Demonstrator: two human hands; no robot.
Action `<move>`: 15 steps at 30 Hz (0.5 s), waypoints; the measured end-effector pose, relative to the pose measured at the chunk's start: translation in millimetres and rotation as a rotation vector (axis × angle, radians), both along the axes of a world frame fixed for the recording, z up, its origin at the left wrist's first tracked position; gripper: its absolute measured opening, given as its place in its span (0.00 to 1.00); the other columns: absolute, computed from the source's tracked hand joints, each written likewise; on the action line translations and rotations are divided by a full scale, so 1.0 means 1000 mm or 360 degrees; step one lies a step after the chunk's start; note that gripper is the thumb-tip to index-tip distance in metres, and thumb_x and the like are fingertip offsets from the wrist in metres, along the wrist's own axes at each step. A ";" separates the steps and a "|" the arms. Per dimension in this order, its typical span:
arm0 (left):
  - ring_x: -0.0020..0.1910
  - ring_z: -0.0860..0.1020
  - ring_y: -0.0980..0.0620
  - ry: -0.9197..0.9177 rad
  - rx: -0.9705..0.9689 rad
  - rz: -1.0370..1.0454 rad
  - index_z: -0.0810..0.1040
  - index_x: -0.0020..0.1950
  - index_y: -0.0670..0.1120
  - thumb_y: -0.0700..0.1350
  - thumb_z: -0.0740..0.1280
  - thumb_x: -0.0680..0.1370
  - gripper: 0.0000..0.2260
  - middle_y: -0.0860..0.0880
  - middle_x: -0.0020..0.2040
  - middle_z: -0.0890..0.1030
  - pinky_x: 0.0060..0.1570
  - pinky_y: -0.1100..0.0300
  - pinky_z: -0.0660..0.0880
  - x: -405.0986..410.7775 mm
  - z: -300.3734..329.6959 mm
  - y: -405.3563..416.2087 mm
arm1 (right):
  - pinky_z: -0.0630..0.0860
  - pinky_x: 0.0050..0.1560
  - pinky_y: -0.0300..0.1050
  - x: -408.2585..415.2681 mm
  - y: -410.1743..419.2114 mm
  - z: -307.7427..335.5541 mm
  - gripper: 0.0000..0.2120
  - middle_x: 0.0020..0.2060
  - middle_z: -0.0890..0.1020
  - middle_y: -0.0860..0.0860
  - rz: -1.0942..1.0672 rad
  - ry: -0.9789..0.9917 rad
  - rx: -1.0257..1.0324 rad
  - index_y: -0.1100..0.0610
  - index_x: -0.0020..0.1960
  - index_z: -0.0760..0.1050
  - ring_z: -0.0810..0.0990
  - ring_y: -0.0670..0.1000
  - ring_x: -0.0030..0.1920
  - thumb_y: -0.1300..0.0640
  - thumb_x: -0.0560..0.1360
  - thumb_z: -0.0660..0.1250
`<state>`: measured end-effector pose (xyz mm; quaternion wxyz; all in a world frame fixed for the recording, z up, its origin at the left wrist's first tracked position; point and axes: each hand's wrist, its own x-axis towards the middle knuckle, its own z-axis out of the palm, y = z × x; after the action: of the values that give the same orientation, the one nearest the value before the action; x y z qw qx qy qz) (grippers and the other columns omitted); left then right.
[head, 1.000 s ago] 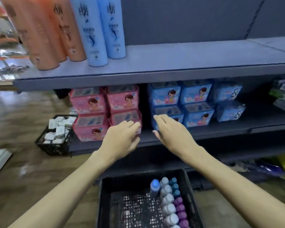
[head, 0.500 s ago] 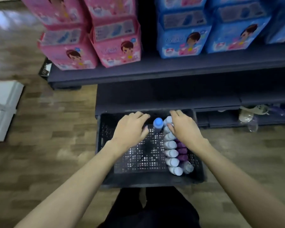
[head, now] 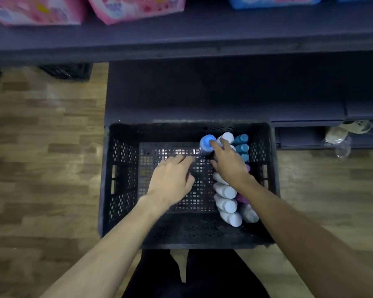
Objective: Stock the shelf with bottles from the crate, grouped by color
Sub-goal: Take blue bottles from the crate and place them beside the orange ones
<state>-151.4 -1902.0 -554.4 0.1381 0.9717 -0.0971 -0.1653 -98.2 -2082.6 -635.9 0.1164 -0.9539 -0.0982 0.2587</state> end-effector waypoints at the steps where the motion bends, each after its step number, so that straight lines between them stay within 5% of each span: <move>1: 0.49 0.76 0.44 0.0021 0.0005 0.0015 0.72 0.65 0.47 0.47 0.63 0.76 0.18 0.47 0.52 0.77 0.50 0.51 0.72 0.000 -0.005 0.001 | 0.71 0.37 0.50 0.000 0.000 -0.009 0.30 0.75 0.58 0.59 -0.0033 0.0010 -0.0009 0.51 0.77 0.56 0.78 0.62 0.53 0.56 0.79 0.64; 6: 0.53 0.76 0.46 0.0087 0.0038 0.0070 0.67 0.71 0.50 0.49 0.61 0.78 0.21 0.49 0.56 0.76 0.54 0.53 0.71 0.000 -0.026 0.013 | 0.75 0.39 0.50 0.000 0.002 -0.034 0.34 0.79 0.51 0.58 -0.0066 -0.0040 -0.0010 0.51 0.81 0.47 0.77 0.61 0.57 0.56 0.81 0.62; 9: 0.54 0.76 0.46 0.0108 0.0032 0.0099 0.66 0.72 0.51 0.49 0.61 0.78 0.22 0.50 0.57 0.76 0.56 0.53 0.72 -0.001 -0.035 0.022 | 0.79 0.46 0.55 0.003 0.009 -0.044 0.33 0.78 0.54 0.57 -0.0117 -0.0130 0.0072 0.52 0.80 0.50 0.76 0.62 0.62 0.55 0.81 0.62; 15: 0.53 0.76 0.47 0.0136 -0.0017 0.0152 0.66 0.73 0.50 0.48 0.62 0.78 0.23 0.50 0.55 0.76 0.57 0.53 0.72 -0.005 -0.044 0.037 | 0.78 0.44 0.53 0.020 0.024 -0.050 0.26 0.73 0.66 0.60 -0.0217 -0.0263 0.0047 0.57 0.77 0.59 0.79 0.63 0.55 0.56 0.82 0.61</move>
<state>-156.3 -1865.1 -598.5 0.1551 0.9665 -0.0455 -0.1993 -78.5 -2058.5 -686.0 0.1392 -0.9746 -0.0463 0.1691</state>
